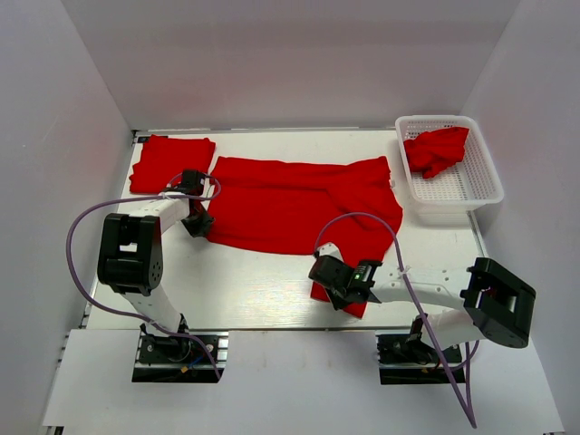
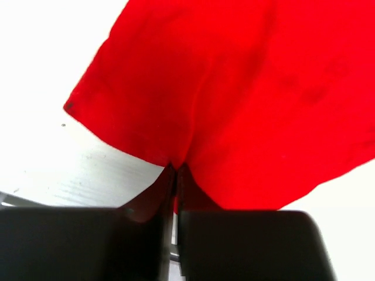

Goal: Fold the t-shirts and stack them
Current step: Grap the side of the flattened tshirt closest away from the robot with both arms

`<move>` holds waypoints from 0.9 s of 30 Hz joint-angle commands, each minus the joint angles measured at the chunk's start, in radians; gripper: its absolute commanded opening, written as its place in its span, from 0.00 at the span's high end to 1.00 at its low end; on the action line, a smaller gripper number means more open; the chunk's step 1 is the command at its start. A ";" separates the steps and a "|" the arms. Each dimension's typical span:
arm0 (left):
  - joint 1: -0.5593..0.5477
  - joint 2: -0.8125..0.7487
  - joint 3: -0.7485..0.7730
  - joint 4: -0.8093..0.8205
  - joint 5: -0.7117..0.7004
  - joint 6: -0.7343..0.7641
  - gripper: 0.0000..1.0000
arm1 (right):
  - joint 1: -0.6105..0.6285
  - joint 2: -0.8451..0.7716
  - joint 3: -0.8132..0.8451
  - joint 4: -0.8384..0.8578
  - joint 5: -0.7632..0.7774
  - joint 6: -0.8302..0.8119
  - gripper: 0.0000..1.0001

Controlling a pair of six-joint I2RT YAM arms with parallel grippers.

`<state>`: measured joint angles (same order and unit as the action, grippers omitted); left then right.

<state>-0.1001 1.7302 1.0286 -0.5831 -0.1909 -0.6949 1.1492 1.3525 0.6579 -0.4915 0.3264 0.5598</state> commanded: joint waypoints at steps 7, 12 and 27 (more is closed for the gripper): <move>0.002 -0.026 -0.024 -0.034 -0.019 0.020 1.00 | -0.008 -0.001 0.018 -0.122 0.123 0.034 1.00; 0.002 -0.047 -0.012 -0.034 0.033 0.020 1.00 | -0.019 -0.041 0.092 -0.124 0.230 -0.009 1.00; 0.002 -0.006 0.169 -0.107 0.065 -0.012 1.00 | -0.163 -0.030 0.195 0.004 0.434 -0.162 1.00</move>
<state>-0.1001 1.7264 1.1614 -0.6785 -0.1352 -0.6971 1.0111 1.3338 0.8177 -0.5655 0.6952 0.4511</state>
